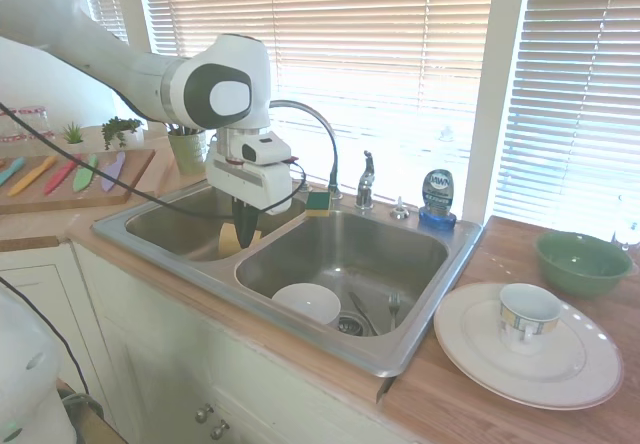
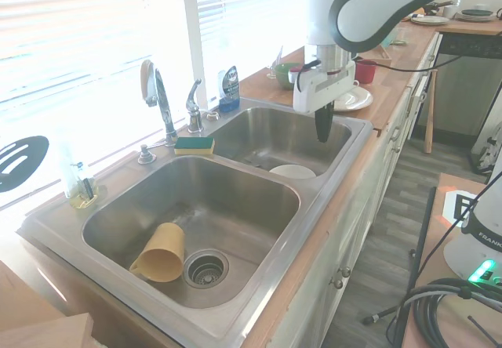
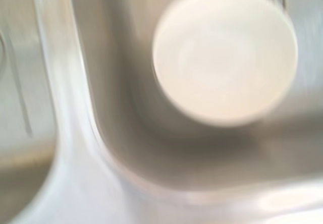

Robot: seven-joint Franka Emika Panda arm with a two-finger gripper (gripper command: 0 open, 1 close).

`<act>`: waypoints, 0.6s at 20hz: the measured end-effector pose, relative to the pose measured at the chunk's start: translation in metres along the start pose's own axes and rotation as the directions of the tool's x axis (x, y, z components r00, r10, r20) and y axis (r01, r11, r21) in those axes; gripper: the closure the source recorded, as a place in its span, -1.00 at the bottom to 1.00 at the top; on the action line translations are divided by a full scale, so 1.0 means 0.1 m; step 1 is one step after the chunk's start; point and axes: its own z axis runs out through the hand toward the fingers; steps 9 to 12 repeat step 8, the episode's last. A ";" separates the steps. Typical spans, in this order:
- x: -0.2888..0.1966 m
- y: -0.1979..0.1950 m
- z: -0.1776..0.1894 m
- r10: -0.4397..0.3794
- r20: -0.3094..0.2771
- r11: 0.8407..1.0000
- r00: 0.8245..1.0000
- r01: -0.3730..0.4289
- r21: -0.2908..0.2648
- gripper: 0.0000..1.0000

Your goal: Turn on the faucet

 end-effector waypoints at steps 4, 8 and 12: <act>-0.10 0.15 0.02 0.006 -0.009 1.000 1.000 -0.006 0.012 -1.00; -0.11 0.14 0.02 0.008 -0.009 1.000 1.000 -0.008 0.015 -1.00; -0.11 0.14 0.02 0.008 -0.009 1.000 1.000 -0.008 0.015 -1.00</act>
